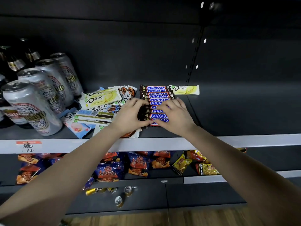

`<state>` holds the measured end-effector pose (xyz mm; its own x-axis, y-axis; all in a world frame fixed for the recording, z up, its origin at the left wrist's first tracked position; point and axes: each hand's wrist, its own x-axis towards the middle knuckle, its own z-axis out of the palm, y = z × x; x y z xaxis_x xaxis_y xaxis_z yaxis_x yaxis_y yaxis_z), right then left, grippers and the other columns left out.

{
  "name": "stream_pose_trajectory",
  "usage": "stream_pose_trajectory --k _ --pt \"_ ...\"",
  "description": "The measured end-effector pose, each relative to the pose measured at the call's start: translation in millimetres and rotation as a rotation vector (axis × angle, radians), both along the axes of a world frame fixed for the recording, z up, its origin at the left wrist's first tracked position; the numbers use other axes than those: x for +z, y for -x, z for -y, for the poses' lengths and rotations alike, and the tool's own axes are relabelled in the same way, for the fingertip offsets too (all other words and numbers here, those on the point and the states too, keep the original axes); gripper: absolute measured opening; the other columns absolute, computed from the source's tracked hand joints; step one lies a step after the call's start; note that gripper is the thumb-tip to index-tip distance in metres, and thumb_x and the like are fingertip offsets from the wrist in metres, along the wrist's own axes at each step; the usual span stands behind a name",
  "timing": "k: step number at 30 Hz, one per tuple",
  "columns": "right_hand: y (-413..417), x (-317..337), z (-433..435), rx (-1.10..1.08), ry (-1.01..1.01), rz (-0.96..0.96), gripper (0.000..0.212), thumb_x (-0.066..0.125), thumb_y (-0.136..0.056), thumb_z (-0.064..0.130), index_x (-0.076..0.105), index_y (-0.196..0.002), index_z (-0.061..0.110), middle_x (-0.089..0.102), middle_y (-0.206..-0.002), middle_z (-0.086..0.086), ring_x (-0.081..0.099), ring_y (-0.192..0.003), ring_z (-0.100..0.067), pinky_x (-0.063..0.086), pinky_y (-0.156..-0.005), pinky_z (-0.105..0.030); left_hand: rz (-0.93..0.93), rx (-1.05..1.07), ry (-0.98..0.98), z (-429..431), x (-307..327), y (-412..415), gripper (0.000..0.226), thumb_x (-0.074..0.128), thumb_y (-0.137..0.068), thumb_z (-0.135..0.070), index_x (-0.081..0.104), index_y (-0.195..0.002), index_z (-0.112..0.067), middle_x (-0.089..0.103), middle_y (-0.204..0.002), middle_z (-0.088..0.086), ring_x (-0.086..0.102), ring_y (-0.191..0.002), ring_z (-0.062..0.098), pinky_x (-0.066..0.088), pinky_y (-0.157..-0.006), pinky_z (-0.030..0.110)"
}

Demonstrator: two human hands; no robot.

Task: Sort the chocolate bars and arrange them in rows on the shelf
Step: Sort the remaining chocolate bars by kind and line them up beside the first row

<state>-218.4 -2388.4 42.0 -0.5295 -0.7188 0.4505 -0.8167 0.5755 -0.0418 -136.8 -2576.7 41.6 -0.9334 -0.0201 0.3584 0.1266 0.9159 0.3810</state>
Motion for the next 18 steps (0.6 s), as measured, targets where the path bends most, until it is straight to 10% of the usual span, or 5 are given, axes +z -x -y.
stream_pose_trajectory --k 18 --pt "15 19 121 0.222 -0.013 0.093 0.039 0.046 -0.093 0.036 0.054 -0.126 0.019 0.051 -0.126 0.000 0.041 -0.122 -0.021 0.017 -0.113 -0.041 -0.028 0.427 0.029 90 7 -30 0.036 0.057 -0.084 -0.017 0.055 -0.120 -0.015 0.055 -0.121 0.006 0.046 -0.112 0.029 0.037 -0.095 0.037"
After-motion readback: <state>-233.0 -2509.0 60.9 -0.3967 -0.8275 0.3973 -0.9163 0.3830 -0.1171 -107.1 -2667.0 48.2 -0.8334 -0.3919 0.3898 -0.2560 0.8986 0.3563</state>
